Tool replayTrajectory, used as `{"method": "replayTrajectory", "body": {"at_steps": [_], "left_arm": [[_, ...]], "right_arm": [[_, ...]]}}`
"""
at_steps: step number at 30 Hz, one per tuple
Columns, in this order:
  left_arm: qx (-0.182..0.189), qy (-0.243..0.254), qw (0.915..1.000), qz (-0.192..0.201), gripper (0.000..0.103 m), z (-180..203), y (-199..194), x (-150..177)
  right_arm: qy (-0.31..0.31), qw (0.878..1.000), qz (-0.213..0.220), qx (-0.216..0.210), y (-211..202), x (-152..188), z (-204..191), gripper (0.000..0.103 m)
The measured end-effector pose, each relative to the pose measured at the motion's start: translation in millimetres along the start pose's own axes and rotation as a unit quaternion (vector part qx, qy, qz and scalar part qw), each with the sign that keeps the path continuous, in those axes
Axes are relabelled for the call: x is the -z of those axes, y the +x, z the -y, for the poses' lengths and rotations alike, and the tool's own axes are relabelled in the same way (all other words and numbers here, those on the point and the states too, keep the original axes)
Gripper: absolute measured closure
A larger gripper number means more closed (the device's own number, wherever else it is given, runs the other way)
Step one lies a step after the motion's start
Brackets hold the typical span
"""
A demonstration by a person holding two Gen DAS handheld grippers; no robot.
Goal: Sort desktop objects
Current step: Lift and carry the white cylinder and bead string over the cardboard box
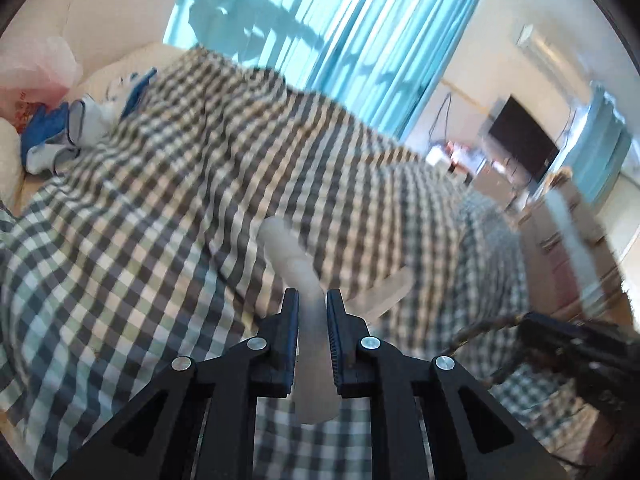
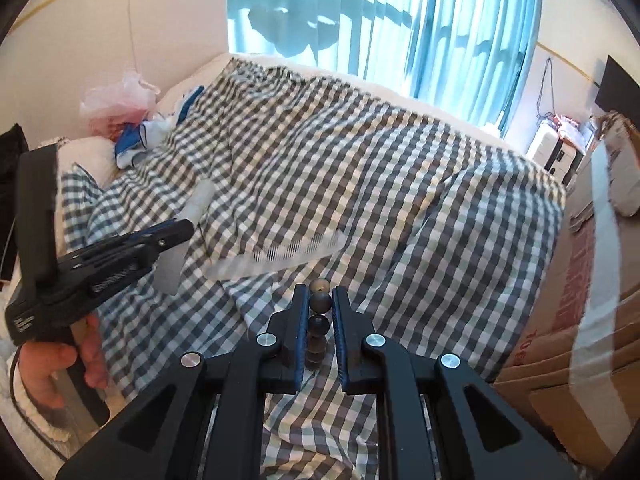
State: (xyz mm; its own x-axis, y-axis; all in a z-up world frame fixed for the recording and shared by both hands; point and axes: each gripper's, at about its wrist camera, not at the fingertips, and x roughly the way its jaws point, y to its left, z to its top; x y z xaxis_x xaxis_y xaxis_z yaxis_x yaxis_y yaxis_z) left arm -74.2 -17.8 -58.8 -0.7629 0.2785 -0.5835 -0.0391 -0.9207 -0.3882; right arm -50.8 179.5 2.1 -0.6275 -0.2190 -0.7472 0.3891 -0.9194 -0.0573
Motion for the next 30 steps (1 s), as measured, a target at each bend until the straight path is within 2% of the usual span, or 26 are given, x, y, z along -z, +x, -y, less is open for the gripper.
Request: {"method": "replayTrajectory", "body": {"at_steps": [2,4,14,18,24,30], "left_arm": [[0.015,0.006,0.9997,0.018,0.089,6.9,-12.8,-4.4],[0.015,0.018,0.9991,0.035,0.089,16.2,-27.9,-8.2],[0.018,0.059,0.9958,0.068,0.089,62.6,-76.3,-18.6],[0.035,0.072,0.9934,0.082,0.089,86.5,-94.7,-23.4],[0.063,0.098,0.9883,0.098,0.089,136.9,-112.5,-32.0],[0.092,0.119,0.9826,0.109,0.089,187.1,-118.6,-39.4]], "right_arm": [[0.001,1.0,0.01,-0.003,-11.6,-3.8,-0.1,0.092],[0.0,1.0,0.021,-0.004,-23.3,-8.0,-1.1,0.092],[0.001,0.997,0.075,-0.005,-89.8,-20.6,5.7,0.092],[0.002,0.996,0.088,0.002,-114.0,-23.6,13.7,0.092],[0.0,0.994,0.112,0.017,-153.0,-26.3,30.0,0.092],[0.012,0.991,0.127,0.037,-181.3,-26.2,63.9,0.092]]}}
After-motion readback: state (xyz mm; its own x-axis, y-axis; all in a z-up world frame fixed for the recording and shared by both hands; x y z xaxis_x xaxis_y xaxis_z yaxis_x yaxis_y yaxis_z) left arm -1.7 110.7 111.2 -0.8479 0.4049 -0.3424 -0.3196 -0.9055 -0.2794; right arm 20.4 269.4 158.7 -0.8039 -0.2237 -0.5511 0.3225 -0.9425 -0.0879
